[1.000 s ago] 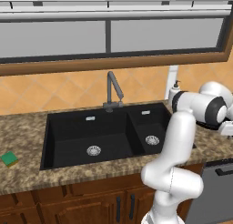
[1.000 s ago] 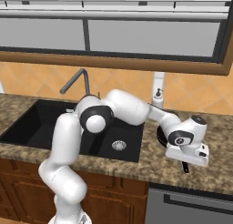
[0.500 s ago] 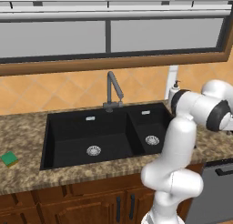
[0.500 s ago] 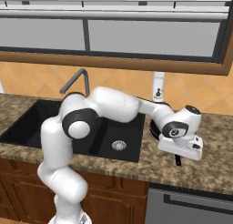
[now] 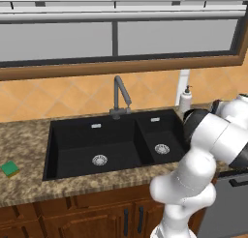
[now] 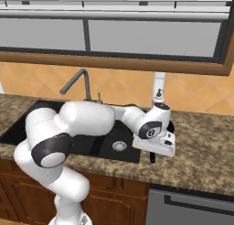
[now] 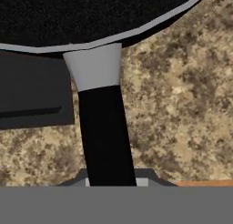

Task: Pick the pan and sponge and place them into the sink. Then turn on the water.

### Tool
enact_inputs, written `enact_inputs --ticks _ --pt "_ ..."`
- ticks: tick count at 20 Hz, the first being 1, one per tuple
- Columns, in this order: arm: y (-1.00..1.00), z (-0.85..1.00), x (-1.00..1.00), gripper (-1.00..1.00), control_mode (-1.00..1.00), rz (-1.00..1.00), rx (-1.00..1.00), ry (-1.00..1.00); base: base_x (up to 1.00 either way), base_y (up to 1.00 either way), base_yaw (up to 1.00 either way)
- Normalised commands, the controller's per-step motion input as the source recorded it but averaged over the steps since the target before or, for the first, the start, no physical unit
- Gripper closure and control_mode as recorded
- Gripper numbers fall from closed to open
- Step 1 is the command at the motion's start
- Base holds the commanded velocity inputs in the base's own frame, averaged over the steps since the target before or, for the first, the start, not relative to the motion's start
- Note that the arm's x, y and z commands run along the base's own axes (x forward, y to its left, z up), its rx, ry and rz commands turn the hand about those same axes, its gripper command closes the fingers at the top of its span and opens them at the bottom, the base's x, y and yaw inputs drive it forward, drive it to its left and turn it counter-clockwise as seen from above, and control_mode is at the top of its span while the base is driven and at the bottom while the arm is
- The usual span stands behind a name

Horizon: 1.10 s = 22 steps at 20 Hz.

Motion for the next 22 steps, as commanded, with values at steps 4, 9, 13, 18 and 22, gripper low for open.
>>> enact_inputs --ticks 4,9,13,18,22 --pt "1.00 0.00 0.00 1.00 -1.00 0.11 0.00 0.00 0.00 0.00 0.00" --pt "1.00 0.00 0.11 1.00 -1.00 0.21 0.00 0.00 0.00 0.00 0.00" --pt "1.00 0.00 0.19 1.00 -1.00 0.32 0.00 0.00 0.00 0.00 0.00" --pt "1.00 0.00 0.02 1.00 -1.00 0.30 0.00 0.00 0.00 0.00 0.00" --pt "1.00 0.00 0.07 1.00 -1.00 0.25 0.00 0.00 0.00 0.00 0.00"
